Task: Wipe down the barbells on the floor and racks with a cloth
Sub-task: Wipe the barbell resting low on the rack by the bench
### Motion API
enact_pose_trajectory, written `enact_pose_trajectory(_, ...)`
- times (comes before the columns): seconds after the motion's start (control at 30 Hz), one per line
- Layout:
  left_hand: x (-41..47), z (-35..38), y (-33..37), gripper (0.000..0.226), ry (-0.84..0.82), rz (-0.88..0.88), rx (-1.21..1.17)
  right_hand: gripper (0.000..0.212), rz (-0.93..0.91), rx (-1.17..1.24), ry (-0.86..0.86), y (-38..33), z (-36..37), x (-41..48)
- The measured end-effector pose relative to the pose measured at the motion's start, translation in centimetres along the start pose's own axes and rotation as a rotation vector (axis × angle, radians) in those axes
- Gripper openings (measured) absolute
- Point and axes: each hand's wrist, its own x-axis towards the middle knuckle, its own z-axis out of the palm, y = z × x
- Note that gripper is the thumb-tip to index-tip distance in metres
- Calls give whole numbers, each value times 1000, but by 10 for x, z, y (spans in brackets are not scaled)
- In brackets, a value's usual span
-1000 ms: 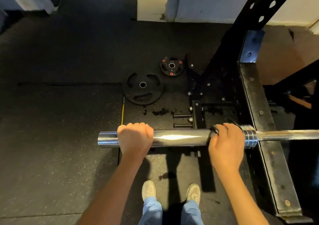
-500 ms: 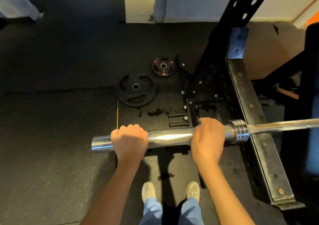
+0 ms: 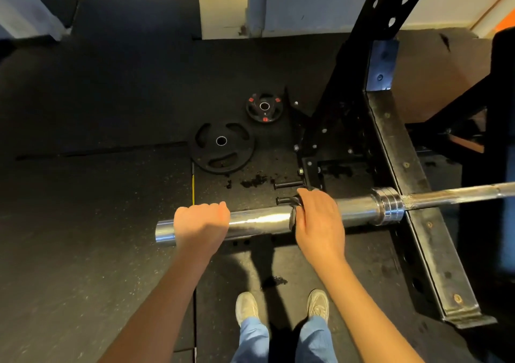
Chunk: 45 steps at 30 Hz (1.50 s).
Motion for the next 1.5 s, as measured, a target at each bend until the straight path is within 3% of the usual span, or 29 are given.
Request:
enact_pose_trajectory(0.03,-1,-1,-1,6,-10,-24,-35,15,-62,-10,-21,8,-4,2)
enact_pose_trajectory(0.1,-1,6,-2,19,125,-7,-61,6,6,-150,-72,37,-16,15)
enact_pose_trajectory(0.2,-5,27,-5,25,460,70,8,14,195,-177,101,66,-17,21)
enact_pose_trajectory(0.27,-9,35,-5,29,543,57,23,16,144,-112,152,46,-3,12)
enact_pose_trajectory(0.4,-12,30,-3,32,574,47,21,20,-171,7,6,16,-1,2)
enact_pose_trajectory(0.47,-16,33,-3,33,613,61,-3,13,-62,-107,-49,43,-13,16)
enact_pose_trajectory(0.57,-18,33,-2,30,554,55,0,20,260,32,169,72,-18,16)
enact_pose_trajectory(0.63,-15,17,-2,18,321,40,-2,16,178,-16,211,55,-3,2)
enact_pose_trajectory(0.7,-5,6,-3,16,99,74,12,14,20,61,118,32,12,-12)
enact_pose_trajectory(0.77,1,-2,-5,26,-12,113,14,22,-160,92,18,30,6,-16)
enact_pose_trajectory(0.83,-1,0,-3,25,-51,95,-19,26,-203,-45,4,53,-10,-12)
enact_pose_trajectory(0.9,-8,0,0,26,-66,96,9,29,-41,-183,83,78,-20,-8)
enact_pose_trajectory(1.0,-13,2,3,27,-59,103,41,14,171,-49,177,60,-9,-11)
enact_pose_trajectory(1.07,-15,5,6,24,-36,82,32,2,114,38,138,36,5,-16)
enact_pose_trajectory(1.13,-20,6,9,20,-15,76,45,2,-65,77,40,37,3,-22)
enact_pose_trajectory(1.2,-29,5,9,16,13,68,48,9,-129,-2,8,61,-10,-18)
enact_pose_trajectory(1.27,-34,9,8,16,31,90,0,13,32,-129,120,81,-16,-15)
enact_pose_trajectory(1.37,-30,18,6,14,80,99,-191,15,257,-17,174,54,-4,-21)
enact_pose_trajectory(1.43,-22,17,7,27,61,155,-247,15,172,92,57,31,5,-31)
enact_pose_trajectory(1.5,-23,10,12,17,20,151,-283,15,-46,63,17,39,1,-37)
